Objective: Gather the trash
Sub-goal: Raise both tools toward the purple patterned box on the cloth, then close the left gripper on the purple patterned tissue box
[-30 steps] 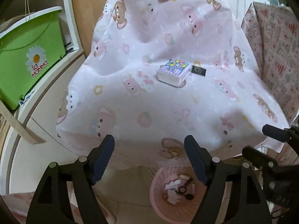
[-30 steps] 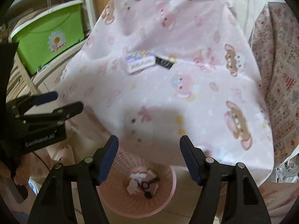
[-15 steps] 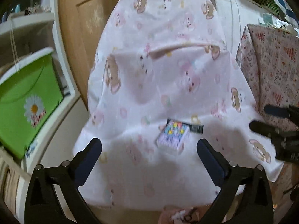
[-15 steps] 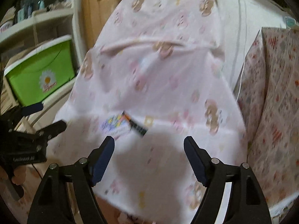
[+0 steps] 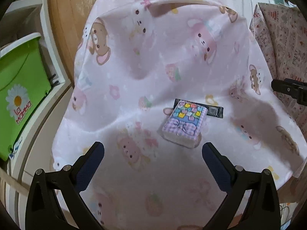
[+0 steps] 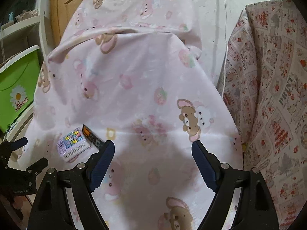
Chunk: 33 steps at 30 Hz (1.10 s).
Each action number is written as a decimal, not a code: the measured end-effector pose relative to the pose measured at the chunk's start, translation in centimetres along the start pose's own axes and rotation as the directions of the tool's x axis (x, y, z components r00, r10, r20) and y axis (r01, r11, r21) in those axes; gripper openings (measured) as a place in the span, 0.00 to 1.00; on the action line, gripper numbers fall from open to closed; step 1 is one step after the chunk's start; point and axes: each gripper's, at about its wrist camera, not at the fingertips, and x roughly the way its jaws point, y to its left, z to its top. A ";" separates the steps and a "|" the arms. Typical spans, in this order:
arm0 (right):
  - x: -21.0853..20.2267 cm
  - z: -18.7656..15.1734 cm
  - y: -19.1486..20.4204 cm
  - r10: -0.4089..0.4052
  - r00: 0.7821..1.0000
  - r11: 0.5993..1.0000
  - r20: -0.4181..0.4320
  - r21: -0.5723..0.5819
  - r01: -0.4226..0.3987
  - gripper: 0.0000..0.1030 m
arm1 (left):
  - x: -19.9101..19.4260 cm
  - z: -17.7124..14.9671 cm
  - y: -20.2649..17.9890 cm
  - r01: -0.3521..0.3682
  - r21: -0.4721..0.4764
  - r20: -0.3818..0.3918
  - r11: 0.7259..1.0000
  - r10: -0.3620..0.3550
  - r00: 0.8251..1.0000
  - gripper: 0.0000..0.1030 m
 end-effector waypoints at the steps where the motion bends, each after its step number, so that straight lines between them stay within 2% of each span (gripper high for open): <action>1: 0.2 -0.1 -0.1 0.003 1.000 1.000 -0.010 0.006 -0.003 0.82 | 0.1 0.1 -0.1 0.005 -0.001 0.001 1.000 -0.005 1.000 0.96; 5: 0.8 -0.2 0.1 0.032 0.999 0.999 -0.041 0.021 -0.032 0.82 | 0.8 0.4 0.0 0.099 -0.055 -0.027 0.994 -0.101 0.995 0.91; 10: 1.2 -0.1 0.6 0.037 0.998 0.999 -0.049 0.001 -0.037 0.82 | 2.0 0.9 -0.5 0.095 -0.048 -0.045 0.994 -0.097 0.994 0.87; 14: 1.4 -0.2 1.1 0.045 0.997 0.999 -0.056 -0.007 -0.045 0.82 | 2.5 1.6 -1.2 0.143 -0.055 -0.051 0.988 -0.146 0.988 0.86; 20: 1.6 -0.2 1.3 0.036 0.998 0.999 -0.061 -0.009 -0.037 0.82 | 3.6 2.4 -2.8 0.173 -0.038 -0.078 0.984 -0.176 0.981 0.87; 24: 1.8 -0.2 0.9 0.036 0.997 0.999 -0.068 0.015 -0.035 0.82 | 4.6 2.9 -3.8 0.141 -0.021 -0.088 0.990 -0.143 0.986 0.87; 30: 2.1 -0.2 0.6 0.022 0.997 1.000 -0.076 0.013 -0.021 0.82 | 7.1 3.0 -3.1 0.068 -0.054 -0.122 0.996 -0.074 0.990 0.87; 33: 2.1 -0.2 0.5 0.020 0.997 1.000 -0.077 0.012 -0.019 0.82 | 7.8 3.0 -2.5 0.063 -0.085 -0.128 0.994 -0.074 0.989 0.87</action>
